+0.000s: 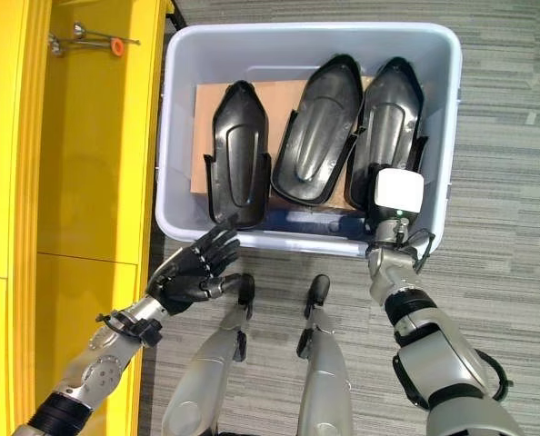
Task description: Move parts from the plastic box to the shelf.
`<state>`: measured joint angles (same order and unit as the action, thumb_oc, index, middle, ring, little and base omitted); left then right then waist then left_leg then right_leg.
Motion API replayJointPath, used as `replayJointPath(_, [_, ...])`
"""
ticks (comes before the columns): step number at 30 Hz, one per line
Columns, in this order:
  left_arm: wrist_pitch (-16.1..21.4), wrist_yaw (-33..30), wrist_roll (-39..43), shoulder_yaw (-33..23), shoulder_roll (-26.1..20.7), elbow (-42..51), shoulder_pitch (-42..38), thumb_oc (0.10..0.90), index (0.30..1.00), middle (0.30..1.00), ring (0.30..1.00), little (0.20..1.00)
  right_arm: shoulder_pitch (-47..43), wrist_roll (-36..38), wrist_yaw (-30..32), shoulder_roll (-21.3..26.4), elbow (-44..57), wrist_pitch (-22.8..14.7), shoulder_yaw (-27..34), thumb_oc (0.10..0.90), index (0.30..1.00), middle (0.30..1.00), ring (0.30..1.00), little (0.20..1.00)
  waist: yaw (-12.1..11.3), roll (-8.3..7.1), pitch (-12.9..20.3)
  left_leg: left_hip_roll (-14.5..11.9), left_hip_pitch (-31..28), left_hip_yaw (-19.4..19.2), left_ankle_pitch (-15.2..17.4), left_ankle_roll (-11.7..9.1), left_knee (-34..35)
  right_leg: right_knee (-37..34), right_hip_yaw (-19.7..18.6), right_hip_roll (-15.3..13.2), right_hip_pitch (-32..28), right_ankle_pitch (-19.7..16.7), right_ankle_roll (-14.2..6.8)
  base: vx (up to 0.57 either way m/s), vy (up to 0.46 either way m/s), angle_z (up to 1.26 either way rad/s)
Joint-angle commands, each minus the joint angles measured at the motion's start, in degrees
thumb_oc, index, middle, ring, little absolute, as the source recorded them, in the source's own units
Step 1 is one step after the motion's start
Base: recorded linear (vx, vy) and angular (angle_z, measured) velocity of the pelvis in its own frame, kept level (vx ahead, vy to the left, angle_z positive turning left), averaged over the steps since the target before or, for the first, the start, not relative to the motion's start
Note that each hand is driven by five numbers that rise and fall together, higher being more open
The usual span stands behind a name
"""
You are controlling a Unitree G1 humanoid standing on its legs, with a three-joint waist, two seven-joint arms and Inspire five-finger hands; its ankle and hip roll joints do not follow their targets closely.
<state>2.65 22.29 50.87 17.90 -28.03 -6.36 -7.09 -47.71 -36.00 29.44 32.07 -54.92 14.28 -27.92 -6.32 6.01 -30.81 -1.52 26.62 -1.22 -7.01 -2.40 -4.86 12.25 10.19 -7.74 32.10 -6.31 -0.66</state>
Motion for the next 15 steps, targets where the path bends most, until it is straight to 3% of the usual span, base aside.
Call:
replayJointPath(1, [3.97, 2.16, 0.03, 1.27, 0.98, 6.50, -0.06, 0.900, 1.000, 1.000, 1.000, 1.000, 5.22, 6.06, -8.29, 0.71, -11.62, 4.45, -1.61, 0.400, 0.300, 0.300, 0.300, 0.300, -1.45, 4.74, 1.02, 1.75, 3.36, -1.11, 3.67, 1.65, -1.68, 6.24, 0.01, 0.37, 1.12, 9.76, -2.30, -0.03, 0.018, 0.03])
replayJointPath(2, [4.36, 2.34, 0.39, 1.88, 1.14, 6.82, 0.01, 0.900, 1.000, 1.000, 1.000, 1.000, 5.88, 12.11, -7.08, 0.61, -12.43, 9.88, -0.97, 0.400, 0.300, 0.300, 0.300, 0.300, -1.42, 5.21, 1.02, 1.84, 4.05, -1.18, 3.66, 1.70, -1.90, 6.79, 0.05, 0.33, 1.99, 9.93, -2.22, -0.02, 0.008, 0.08])
replayJointPath(4, [4.55, 2.30, 0.07, 2.24, 1.35, 7.15, 0.16, 0.900, 1.000, 1.000, 1.000, 1.000, 6.55, 16.46, -6.24, 0.26, -13.36, 10.90, 0.26, 0.400, 0.300, 0.300, 0.300, 0.300, -1.37, 5.46, 1.02, 1.85, 4.41, -1.21, 3.62, 1.76, -1.94, 7.08, -0.01, 0.38, 2.49, 10.02, -2.07, -0.03, 0.014, 0.12])
replayJointPath(10, [6.31, 1.24, 0.31, 4.30, 1.34, 8.32, 0.53, 0.900, 1.000, 1.000, 1.000, 1.000, 7.65, 14.27, -2.04, -1.31, -15.02, 6.70, 2.98, 0.400, 0.300, 0.300, 0.300, 0.300, -1.26, 6.80, 1.02, 2.24, 3.85, -1.17, 3.63, 1.92, -1.66, 7.23, -0.22, 0.33, 2.28, 10.27, -1.73, -0.02, 0.028, 0.07])
replayJointPath(15, [6.92, 2.42, 0.35, 3.71, 1.79, 8.47, 1.07, 0.900, 1.000, 1.000, 1.000, 1.000, 8.87, 13.62, 1.90, -2.74, -13.12, 3.13, 2.17, 0.400, 0.300, 0.300, 0.300, 0.300, -0.77, 6.74, 1.02, 1.94, 1.82, -1.94, 3.68, 1.88, -0.83, 6.29, -0.63, 0.27, 0.44, 10.14, -1.78, -0.01, 0.041, -0.03])
